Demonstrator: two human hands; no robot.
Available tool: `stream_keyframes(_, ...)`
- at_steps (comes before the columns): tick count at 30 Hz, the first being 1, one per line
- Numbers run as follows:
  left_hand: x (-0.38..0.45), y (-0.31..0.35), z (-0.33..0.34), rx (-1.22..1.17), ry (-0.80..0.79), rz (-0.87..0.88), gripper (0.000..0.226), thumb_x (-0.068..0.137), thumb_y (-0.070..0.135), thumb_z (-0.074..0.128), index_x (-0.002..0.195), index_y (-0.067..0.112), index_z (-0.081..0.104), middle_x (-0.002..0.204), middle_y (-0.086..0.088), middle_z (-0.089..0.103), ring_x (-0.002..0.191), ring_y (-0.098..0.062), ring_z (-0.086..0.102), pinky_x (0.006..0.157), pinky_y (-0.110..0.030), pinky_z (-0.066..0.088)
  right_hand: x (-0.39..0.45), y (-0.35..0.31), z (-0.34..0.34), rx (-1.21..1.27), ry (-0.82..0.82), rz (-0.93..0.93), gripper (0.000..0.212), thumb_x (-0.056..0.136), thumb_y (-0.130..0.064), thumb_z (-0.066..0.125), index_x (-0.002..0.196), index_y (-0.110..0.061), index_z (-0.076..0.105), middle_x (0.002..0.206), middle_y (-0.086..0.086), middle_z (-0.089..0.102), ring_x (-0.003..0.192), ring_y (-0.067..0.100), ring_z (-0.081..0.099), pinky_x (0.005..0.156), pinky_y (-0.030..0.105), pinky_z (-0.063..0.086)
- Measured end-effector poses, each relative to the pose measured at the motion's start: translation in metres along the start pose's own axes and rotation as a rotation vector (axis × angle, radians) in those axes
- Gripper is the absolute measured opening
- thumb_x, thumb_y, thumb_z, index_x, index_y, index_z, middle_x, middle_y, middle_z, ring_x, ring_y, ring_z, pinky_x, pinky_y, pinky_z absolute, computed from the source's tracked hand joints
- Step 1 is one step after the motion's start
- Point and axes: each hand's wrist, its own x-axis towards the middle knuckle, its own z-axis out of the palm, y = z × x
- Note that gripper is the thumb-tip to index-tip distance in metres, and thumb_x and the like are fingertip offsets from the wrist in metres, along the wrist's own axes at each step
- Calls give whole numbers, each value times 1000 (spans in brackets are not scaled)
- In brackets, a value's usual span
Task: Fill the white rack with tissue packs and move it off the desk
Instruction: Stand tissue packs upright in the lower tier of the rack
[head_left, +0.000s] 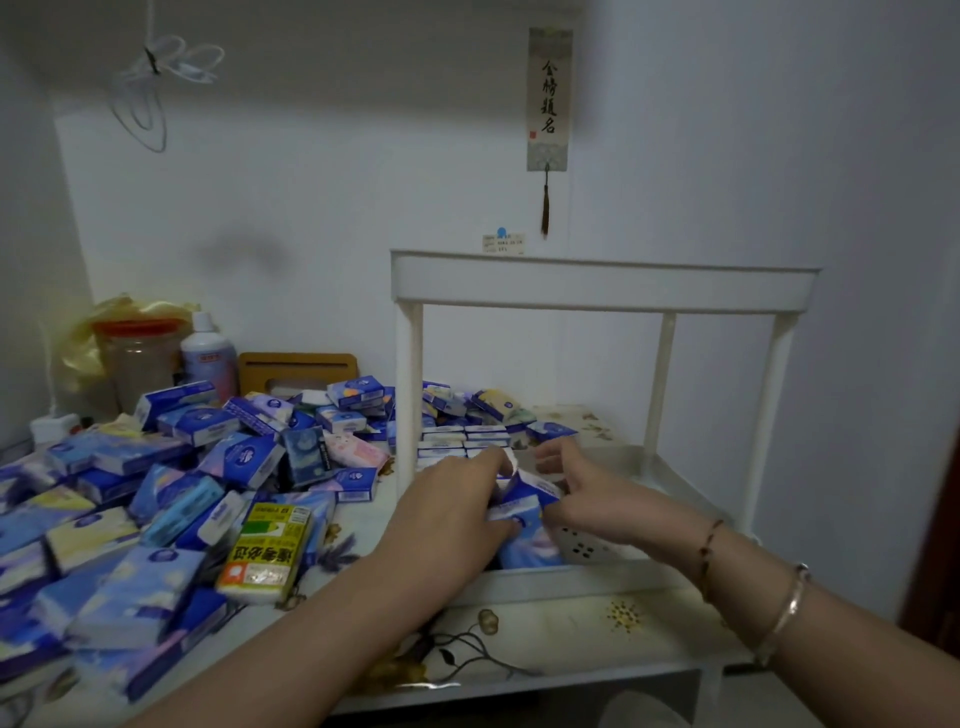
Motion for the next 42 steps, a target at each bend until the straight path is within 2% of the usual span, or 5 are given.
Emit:
stream_keyframes(4,1,5,-7,100,93,102,22,86,33,64,107,28,59,107,8,65,102,-14,57,84,-32,48,2,10,1,-65,98,-91,46,76,0,57,117,-20,57,123,-2,59,117,12,55,99,40,48)
stream_keyframes(12,1,6,-3,181,-40,212,52,89,36,60,136,25,42,137,6,44,125,-14,42,102,-25,34,2,15,15,442,92,69,75,79,20,40,145,-12,27,152,16,30,139,26,32,99,30,40)
stream_keyframes(21,-8,-4,2,340,-343,97,66,102,33,33,153,11,-3,161,-9,-5,148,-19,-1,118,-29,3,8,-1,32,-217,-93,198,43,88,-7,51,130,-11,51,128,12,57,111,23,56,98,32,45)
stream_keyframes(33,-53,-25,-53,-280,-27,28,32,98,20,47,124,37,56,129,25,53,113,13,47,93,-12,41,-52,-37,33,-373,410,-396,37,80,4,46,104,-23,55,109,-9,54,107,7,46,84,17,39)
stream_keyframes(42,-123,-137,-110,36,164,-429,23,92,28,58,115,25,58,120,8,56,110,-12,55,86,-25,42,-6,-122,129,-270,115,-672,26,84,-4,45,96,-23,56,100,-7,58,88,4,53,70,12,40)
